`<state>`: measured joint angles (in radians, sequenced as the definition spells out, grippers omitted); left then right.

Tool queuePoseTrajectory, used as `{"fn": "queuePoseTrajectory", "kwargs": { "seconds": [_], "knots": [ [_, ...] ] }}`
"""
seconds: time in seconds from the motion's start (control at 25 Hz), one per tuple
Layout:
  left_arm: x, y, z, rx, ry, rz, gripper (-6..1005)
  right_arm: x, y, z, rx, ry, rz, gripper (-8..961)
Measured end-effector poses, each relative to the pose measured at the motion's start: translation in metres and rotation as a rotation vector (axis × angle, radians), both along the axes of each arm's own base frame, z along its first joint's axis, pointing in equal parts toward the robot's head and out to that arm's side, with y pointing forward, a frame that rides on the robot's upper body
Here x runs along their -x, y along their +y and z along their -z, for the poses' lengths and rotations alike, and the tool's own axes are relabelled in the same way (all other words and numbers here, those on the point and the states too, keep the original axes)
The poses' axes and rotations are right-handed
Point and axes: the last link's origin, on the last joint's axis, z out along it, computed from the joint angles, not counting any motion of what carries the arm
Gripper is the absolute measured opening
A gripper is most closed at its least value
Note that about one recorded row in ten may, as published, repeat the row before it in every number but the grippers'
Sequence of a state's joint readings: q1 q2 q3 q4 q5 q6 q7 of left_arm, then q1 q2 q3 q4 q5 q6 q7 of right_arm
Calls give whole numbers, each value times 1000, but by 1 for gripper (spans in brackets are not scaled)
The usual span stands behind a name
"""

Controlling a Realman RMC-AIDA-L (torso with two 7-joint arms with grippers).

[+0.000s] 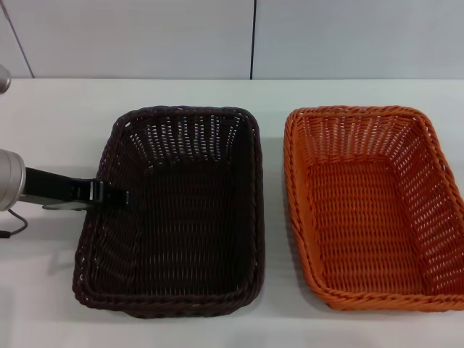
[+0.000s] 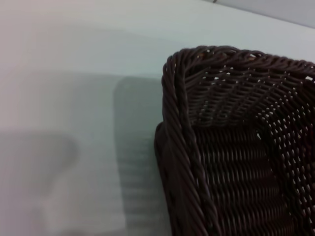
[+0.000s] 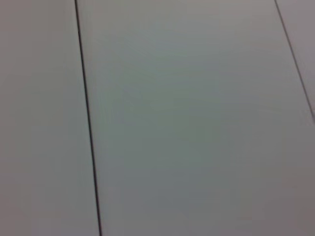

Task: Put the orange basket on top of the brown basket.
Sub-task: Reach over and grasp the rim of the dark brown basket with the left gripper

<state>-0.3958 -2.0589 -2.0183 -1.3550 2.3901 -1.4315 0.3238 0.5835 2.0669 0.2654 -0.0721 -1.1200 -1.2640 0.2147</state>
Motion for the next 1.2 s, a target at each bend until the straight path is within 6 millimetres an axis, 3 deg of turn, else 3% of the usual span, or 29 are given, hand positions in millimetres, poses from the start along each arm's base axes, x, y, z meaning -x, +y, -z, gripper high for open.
{"fn": "queuePoseTrajectory", "kwargs": {
  "seconds": [0.36, 0.52, 0.92, 1.2],
  "knots": [
    [-3, 1, -1, 15, 5, -8, 391, -2, -1, -3, -13, 4, 7, 574],
    [-4, 1, -1, 17, 5, -3, 230, -4, -3, -3, -14, 4, 12, 574],
    [-8, 6, -8, -11, 3, 27, 221, -8, -6, -7, -36, 14, 29, 574],
    [-31, 14, -53, -98, -78, 205, 214, -12, -9, -12, -47, 58, 10, 575]
  ]
}}
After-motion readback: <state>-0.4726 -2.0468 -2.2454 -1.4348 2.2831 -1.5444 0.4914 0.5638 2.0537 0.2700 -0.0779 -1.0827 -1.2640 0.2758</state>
